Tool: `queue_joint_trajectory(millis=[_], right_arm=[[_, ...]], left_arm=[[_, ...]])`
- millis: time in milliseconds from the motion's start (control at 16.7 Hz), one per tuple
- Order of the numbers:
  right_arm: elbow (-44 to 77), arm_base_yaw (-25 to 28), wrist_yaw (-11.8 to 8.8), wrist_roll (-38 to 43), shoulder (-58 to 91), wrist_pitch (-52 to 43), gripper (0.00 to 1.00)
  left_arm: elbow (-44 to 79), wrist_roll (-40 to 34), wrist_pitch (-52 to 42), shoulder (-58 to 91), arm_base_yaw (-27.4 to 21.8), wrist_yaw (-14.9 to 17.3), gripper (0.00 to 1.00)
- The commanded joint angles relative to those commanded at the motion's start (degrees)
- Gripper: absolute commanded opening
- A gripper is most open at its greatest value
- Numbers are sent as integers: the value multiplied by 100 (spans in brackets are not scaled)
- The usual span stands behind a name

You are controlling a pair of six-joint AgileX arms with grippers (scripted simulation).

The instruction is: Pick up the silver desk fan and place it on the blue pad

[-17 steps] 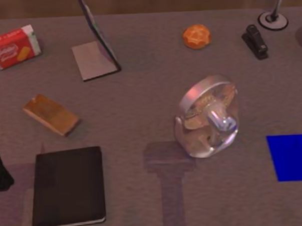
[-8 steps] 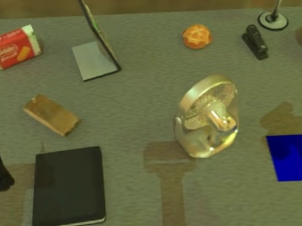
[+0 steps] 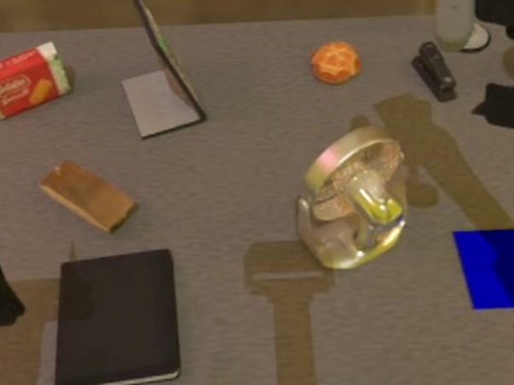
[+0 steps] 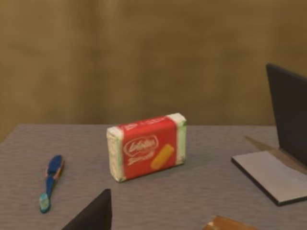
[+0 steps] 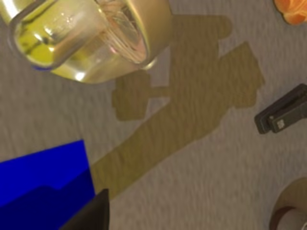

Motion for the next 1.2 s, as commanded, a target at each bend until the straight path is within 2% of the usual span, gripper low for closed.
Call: queue_joint_trajectory(millis=[300,540,720,1200], right_arm=[[2669,583,-16,-1641,2545,-1758,100],[4003,883,-29,-2459,3817,-2659,100],[4388,976,-35,-2706,4195,-2942,100],[4144,968,-36,-2713,4135,-2728,100]], left_arm=[[0,0,0,0,0,0,100],[0,0,0,0,0,0,100],[0,0,0,0,0,0,100],[0,0,0,0,0,0,100]])
